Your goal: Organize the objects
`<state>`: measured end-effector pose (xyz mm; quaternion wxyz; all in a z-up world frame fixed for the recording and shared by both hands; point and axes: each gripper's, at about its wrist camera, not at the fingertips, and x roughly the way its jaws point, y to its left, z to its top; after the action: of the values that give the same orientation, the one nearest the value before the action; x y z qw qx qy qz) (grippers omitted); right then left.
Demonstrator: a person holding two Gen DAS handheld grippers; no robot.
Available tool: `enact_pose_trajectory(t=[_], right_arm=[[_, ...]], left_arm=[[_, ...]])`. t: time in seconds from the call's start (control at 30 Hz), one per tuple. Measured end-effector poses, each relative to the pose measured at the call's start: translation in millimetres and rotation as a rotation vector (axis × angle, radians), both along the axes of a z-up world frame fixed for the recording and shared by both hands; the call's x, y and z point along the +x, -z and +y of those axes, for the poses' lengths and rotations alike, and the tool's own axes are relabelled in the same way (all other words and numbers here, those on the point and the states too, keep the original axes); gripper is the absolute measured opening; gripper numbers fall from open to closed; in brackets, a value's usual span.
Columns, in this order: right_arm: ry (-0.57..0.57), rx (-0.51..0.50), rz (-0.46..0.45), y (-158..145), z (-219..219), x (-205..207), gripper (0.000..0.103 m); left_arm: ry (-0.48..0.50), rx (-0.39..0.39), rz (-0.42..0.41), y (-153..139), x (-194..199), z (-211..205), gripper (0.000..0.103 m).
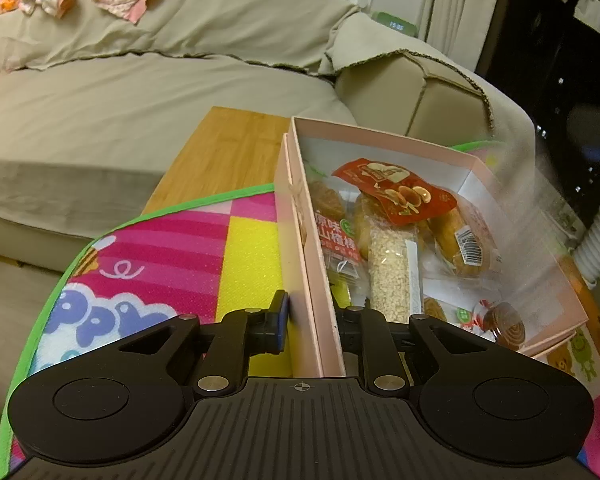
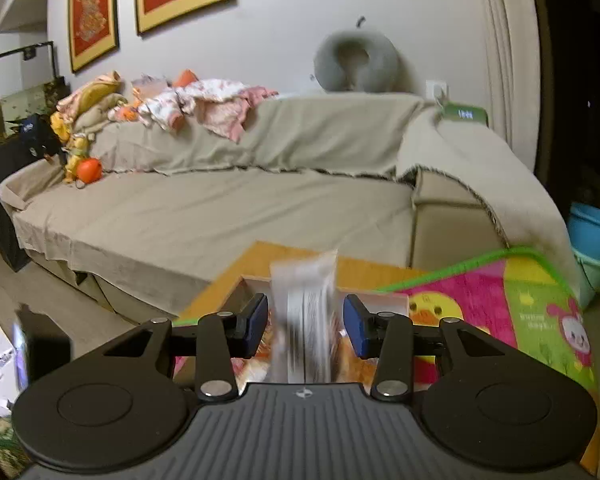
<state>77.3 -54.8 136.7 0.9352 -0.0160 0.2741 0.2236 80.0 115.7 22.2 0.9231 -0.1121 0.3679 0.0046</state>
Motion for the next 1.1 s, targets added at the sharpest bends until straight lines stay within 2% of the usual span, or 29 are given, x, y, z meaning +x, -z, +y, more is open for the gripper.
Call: enact_pose_trajectory(t=[0.23, 0.27, 0.37, 0.4, 0.53, 0.6, 0.67, 0.77, 0.8, 0.9, 0.93, 1.03, 1.1], right_arm=[[0.031, -0.023, 0.044, 21.4, -17.0, -2.1, 0.051], [0.034, -0.030, 0.045, 23.7, -19.3, -3.2, 0.056], [0.028, -0.090, 0.031, 32.5, -25.5, -16.5, 0.081], [0.018, -0.112, 0.025, 37.2, -28.0, -23.4, 0.085], [-0.050, -0.210, 0.058, 69.8, -33.1, -47.5, 0.085], [-0.045, -0.247, 0.070, 90.2, -31.7, -52.8, 0.081], [0.004, -0.254, 0.082, 105.6, -33.3, -46.2, 0.074], [0.104, -0.198, 0.116, 115.2, -46.6, -18.9, 0.072], [0.136, -0.172, 0.130, 117.0, -51.8, -9.1, 0.072], [0.215, -0.188, 0.089, 120.3, -56.9, 15.6, 0.072], [0.230, -0.191, 0.080, 121.0, -58.8, 21.5, 0.072], [0.238, -0.168, 0.077, 119.6, -63.7, 28.6, 0.075], [0.246, -0.158, 0.058, 118.6, -65.7, 22.0, 0.092]], left_arm=[[-0.001, -0.001, 0.000, 0.3, 0.1, 0.0, 0.020], [0.000, -0.001, 0.000, 0.3, 0.1, 0.0, 0.020], [-0.002, -0.001, 0.001, 0.3, 0.1, 0.0, 0.020], [-0.003, 0.002, 0.003, 0.2, 0.3, -0.7, 0.019], [-0.006, 0.060, 0.016, -2.0, 7.2, -13.9, 0.019], [0.008, 0.074, 0.017, -1.5, 19.9, -25.4, 0.019], [0.034, 0.067, 0.009, -0.8, 37.1, -36.7, 0.019], [0.078, 0.065, -0.039, 2.0, 70.4, -53.1, 0.019], [0.087, 0.098, -0.061, 2.9, 82.2, -58.1, 0.022], [0.066, 0.221, -0.097, 3.5, 101.2, -63.5, 0.057], [0.069, 0.242, -0.102, 3.0, 104.1, -62.2, 0.064], [0.057, 0.282, -0.100, 1.3, 107.9, -56.7, 0.070], [0.001, 0.288, -0.140, -4.2, 99.5, -51.1, 0.070]])
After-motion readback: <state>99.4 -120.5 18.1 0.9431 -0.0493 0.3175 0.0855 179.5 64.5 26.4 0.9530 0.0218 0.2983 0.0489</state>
